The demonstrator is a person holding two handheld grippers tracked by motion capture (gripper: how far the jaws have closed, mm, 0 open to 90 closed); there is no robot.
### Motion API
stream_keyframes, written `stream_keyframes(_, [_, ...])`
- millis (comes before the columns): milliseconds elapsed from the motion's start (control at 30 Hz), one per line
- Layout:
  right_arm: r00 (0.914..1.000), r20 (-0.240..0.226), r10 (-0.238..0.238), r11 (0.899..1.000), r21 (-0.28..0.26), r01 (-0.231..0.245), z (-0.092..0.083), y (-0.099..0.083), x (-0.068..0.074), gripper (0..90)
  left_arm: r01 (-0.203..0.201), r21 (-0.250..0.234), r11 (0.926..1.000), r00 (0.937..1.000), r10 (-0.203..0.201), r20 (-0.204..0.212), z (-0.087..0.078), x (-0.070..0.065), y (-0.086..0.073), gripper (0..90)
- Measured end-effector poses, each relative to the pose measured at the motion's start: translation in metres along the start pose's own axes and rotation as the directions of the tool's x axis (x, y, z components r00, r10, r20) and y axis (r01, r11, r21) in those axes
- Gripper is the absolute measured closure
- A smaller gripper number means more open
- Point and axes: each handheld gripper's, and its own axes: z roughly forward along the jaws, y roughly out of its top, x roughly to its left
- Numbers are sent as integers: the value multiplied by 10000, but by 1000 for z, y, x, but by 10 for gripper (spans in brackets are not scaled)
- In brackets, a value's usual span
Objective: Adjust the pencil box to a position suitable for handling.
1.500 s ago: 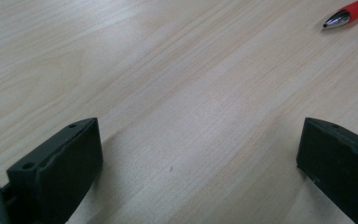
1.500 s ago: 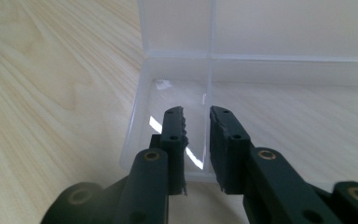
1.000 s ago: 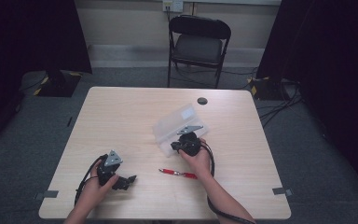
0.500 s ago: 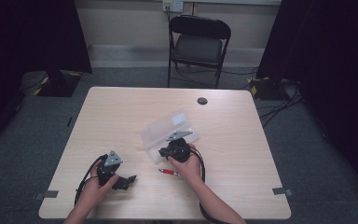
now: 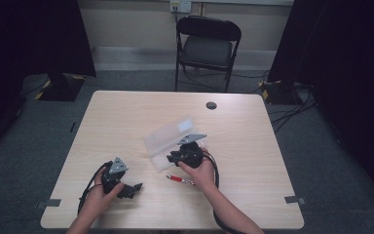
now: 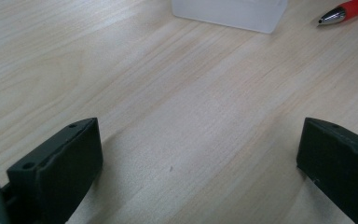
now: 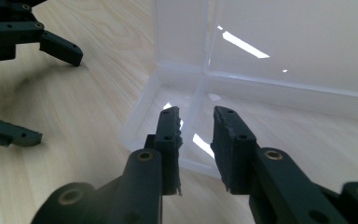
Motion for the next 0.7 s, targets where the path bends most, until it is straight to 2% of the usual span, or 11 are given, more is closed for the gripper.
stream_keyframes(200, [9999,-131,-25,9999,-163,23,-29,-4,-5,631,-16,5,10000,10000,16,1,0,0,0,0])
stream_keyframes(367, [9997,-208,-151,9998,-154,148,-42,-10,-7,561,-19,11,10000,10000,19,1,0,0,0,0])
stream_keyframes(433, [9998,-200,-74,9998,-191,70,-48,-13,-9,535,-20,4,10000,10000,20,-5,0,0,0,0])
stream_keyframes(467, [9994,-328,64,9993,-376,-76,-52,-14,-11,524,0,0,10000,10000,0,-4,0,0,0,0])
stream_keyframes(600, [9985,-516,156,9969,-765,-196,-53,-9,-10,494,51,-50,10000,10000,-51,-9,0,0,0,0])
stream_keyframes(700, [9971,-745,-162,9960,-886,95,-47,0,-7,463,50,-46,10000,10000,-50,-9,0,0,0,0])
